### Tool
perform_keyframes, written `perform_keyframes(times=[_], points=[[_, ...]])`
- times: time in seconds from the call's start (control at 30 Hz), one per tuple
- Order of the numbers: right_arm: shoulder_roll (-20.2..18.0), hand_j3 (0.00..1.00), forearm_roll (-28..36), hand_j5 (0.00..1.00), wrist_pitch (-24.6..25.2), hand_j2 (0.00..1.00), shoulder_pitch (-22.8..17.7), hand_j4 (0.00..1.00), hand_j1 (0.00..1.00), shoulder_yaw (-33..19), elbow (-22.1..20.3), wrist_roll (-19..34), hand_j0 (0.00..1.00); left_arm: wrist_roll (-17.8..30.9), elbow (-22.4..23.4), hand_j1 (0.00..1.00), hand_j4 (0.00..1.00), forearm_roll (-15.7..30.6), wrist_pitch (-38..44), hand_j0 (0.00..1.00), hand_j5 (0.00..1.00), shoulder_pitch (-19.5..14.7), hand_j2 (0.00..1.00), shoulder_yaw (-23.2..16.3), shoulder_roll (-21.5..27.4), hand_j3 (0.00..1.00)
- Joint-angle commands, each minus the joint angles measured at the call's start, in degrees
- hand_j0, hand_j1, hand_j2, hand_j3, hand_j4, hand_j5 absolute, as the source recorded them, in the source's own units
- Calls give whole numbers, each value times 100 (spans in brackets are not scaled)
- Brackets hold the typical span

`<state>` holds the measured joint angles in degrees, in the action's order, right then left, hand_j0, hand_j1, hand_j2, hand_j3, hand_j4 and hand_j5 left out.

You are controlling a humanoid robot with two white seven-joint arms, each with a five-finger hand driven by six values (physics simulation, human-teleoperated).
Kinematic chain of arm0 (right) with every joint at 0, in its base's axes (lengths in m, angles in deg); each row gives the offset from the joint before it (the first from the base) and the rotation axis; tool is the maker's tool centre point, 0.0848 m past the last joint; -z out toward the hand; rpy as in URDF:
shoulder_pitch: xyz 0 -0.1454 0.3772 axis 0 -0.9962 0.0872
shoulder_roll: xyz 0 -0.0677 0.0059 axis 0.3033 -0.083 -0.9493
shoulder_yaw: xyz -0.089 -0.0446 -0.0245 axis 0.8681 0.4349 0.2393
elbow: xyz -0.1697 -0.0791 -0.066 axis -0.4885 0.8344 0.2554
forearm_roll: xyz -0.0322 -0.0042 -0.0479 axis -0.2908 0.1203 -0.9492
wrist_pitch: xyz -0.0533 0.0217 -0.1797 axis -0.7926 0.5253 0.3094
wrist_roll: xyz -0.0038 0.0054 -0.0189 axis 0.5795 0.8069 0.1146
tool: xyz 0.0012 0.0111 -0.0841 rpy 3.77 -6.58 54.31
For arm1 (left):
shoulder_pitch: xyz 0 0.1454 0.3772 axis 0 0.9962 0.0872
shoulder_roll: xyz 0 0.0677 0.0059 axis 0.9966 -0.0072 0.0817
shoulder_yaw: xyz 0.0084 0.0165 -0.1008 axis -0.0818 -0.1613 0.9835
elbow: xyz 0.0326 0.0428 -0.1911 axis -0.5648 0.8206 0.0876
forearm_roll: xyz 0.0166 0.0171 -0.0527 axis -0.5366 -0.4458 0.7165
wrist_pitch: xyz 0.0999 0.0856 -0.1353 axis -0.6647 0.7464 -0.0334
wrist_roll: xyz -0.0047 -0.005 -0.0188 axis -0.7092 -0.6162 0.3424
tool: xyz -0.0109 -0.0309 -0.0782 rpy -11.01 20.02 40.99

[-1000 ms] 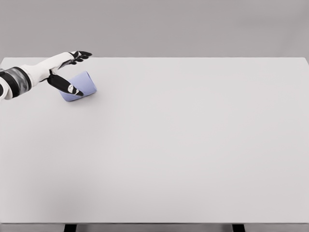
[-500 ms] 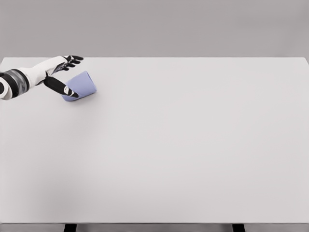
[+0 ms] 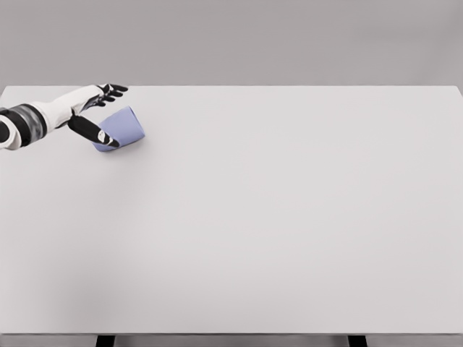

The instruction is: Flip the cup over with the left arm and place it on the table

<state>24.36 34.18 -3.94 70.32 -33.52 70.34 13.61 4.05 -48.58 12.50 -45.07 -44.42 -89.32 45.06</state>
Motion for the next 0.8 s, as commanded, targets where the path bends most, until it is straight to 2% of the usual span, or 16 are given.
perform_keyframes(times=[0.0, 0.17, 0.37, 0.53, 0.6, 0.77], points=[[0, 100, 3, 100, 0, 100, 0, 100, 100, -1, 0, -3, 100, -1, 30, 100, 100, -13, 17, 100, 100, 0, 100, -39, 21, 100], [0, 100, 3, 100, 0, 100, 0, 100, 100, -1, 0, -3, 100, -1, 39, 100, 100, -13, 395, 100, 100, 0, 100, -39, 56, 100], [0, 100, 3, 100, 0, 100, 9, 100, 100, -1, 0, 6, 100, -1, 4, 100, 100, 66, 430, 100, 100, -9, 100, 5, 39, 100], [0, 100, 3, 100, 8, 100, 0, 100, 100, -1, 0, -3, 100, -1, 48, 100, 100, 48, 448, 100, 100, -44, 100, 31, -84, 100], [0, 100, 3, 100, 0, 100, 9, 100, 100, -1, 0, -3, 100, -1, 30, 100, 100, -13, 851, 100, 100, -96, 100, 5, -155, 100], [0, 100, 3, 100, 0, 100, 0, 100, 100, -1, 0, -3, 100, -1, 39, 100, 100, -75, 904, 100, 100, -132, 100, -22, -225, 100]])
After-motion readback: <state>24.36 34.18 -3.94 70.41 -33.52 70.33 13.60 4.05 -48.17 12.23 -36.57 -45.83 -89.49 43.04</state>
